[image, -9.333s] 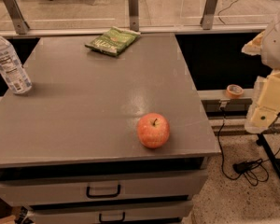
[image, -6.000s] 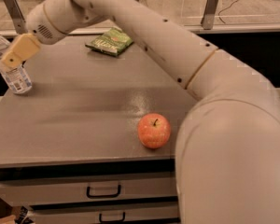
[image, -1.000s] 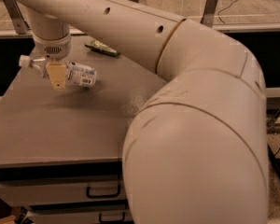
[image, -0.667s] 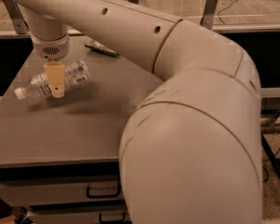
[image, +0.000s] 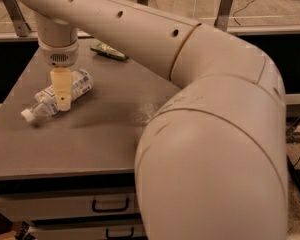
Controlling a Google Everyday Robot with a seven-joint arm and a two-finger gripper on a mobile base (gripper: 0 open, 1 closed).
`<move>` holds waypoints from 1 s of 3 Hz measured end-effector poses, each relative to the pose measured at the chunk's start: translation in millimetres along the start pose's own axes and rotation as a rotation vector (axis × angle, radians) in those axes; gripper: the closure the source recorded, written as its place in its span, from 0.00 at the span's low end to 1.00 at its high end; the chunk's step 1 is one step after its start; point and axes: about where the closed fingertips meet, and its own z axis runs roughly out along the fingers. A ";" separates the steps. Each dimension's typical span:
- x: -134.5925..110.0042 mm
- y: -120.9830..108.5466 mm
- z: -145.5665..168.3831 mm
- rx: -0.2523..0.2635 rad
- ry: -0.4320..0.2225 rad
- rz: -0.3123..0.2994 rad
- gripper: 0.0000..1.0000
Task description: Knock blue plastic bottle over
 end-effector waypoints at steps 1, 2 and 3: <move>0.4 22.8 -2.8 -0.018 -0.134 0.000 0.00; 0.7 62.7 -11.4 -0.013 -0.328 -0.018 0.00; 24.0 64.5 -14.7 0.022 -0.393 0.026 0.00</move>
Offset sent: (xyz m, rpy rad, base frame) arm 0.0197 -0.2738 0.0421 0.9411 -0.0198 -0.3482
